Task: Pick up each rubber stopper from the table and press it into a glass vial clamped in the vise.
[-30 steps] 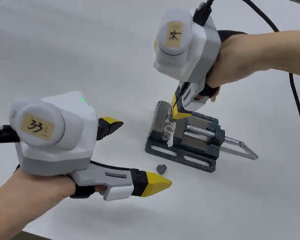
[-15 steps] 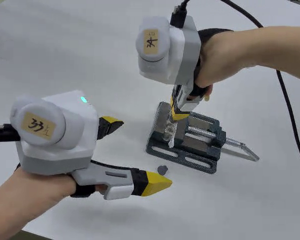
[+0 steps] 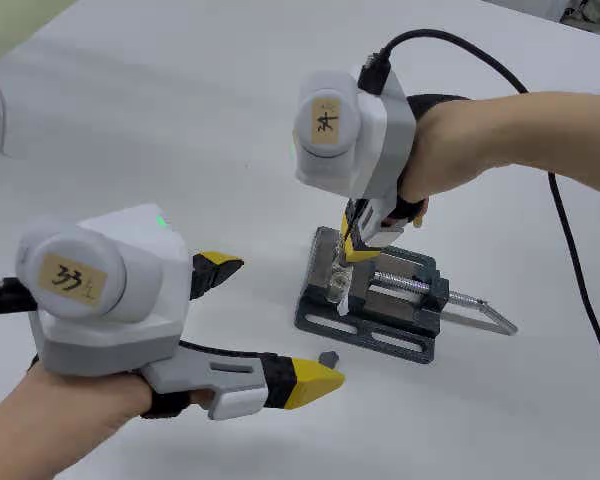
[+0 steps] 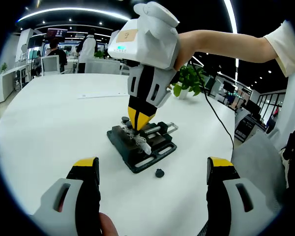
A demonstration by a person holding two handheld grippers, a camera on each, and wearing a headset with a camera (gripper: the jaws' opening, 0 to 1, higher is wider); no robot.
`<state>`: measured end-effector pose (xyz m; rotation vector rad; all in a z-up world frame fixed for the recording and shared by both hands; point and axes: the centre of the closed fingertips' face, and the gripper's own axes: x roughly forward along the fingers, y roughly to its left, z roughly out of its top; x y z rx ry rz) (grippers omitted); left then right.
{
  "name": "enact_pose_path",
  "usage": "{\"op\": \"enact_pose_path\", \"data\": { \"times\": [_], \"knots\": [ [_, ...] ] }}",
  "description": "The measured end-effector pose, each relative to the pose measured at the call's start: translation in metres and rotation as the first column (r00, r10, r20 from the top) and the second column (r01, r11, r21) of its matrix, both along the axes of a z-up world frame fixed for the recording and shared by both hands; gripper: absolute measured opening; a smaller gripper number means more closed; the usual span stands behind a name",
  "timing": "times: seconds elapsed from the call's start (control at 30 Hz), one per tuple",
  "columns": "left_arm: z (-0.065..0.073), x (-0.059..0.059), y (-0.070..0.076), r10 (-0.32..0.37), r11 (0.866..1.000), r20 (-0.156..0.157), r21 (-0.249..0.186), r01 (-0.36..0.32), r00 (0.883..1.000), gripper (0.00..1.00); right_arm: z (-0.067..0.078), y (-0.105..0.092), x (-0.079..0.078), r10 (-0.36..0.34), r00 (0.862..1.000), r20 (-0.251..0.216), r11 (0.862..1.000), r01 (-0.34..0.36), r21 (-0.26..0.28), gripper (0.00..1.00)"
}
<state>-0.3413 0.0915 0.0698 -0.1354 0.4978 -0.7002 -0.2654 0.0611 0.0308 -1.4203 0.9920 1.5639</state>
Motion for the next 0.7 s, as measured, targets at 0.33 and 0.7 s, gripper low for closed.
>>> {"op": "enact_pose_path", "data": {
  "times": [0.33, 0.7],
  "knots": [
    [0.0083, 0.0004, 0.0036, 0.011, 1.000, 0.022, 0.015, -0.011, 1.000, 0.89, -0.0003, 0.0007, 0.0005, 0.027, 1.000, -0.015, 0.999, -0.026, 0.027, 0.00],
    [0.0091, -0.0037, 0.0059, 0.018, 1.000, 0.019, 0.023, -0.018, 1.000, 0.90, -0.0002, 0.0022, 0.0004, 0.026, 0.999, -0.022, 0.997, -0.025, 0.069, 0.00]
  ]
}}
